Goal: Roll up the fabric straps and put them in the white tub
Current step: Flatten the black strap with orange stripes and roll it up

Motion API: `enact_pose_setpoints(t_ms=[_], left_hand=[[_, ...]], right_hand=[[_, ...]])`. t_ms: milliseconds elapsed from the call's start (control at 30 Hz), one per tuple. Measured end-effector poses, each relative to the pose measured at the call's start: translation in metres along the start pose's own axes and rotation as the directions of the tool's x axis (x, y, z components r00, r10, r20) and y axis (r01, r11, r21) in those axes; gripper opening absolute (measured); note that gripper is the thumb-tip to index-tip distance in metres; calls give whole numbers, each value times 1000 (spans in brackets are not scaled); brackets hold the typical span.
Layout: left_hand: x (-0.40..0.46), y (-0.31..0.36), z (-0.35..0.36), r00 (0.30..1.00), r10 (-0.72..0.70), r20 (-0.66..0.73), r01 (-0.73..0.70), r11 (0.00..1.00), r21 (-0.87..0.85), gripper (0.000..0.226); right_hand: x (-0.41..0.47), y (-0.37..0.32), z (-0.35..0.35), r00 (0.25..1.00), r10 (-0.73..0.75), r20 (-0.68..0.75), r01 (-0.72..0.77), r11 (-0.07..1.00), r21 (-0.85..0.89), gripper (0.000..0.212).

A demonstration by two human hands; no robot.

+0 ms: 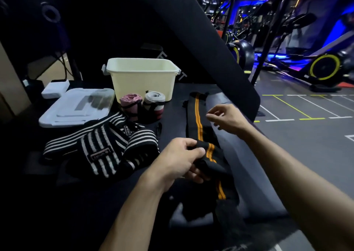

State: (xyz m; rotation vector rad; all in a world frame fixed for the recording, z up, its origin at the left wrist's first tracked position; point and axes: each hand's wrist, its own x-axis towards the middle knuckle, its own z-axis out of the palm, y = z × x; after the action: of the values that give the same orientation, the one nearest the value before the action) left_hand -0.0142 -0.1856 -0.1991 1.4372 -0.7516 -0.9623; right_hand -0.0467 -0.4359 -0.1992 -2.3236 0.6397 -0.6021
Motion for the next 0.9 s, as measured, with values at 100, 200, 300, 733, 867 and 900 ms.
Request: enact_pose_setpoints(t_ms=[100, 200, 300, 733, 867, 900], left_hand=[[-8, -2, 7, 999, 27, -20, -27, 999, -29, 23], [-16, -4, 13, 999, 28, -34, -29, 999, -35, 18], [-23, -7, 20, 996, 19, -82, -23, 998, -51, 11], [-30, -29, 20, 981, 76, -180, -90, 994, -69, 50], [-32, -35, 21, 973, 149, -176, -147, 989, 25, 15], [-31, -37, 21, 969, 163, -187, -157, 986, 51, 14]], right_hand=[[-53, -17, -7, 995, -93, -37, 95, 992, 87, 22], [-109, -41, -12, 979, -204, -6, 202, 968, 148, 20], [-150, -53, -12, 954, -298, 27, 295, 953, 72, 11], [-223, -40, 10, 946, -321, -42, 318, 946, -67, 35], [-224, -43, 16, 972, -233, -40, 233, 972, 11, 30], [-224, -43, 17, 978, -207, -32, 208, 977, 50, 28]])
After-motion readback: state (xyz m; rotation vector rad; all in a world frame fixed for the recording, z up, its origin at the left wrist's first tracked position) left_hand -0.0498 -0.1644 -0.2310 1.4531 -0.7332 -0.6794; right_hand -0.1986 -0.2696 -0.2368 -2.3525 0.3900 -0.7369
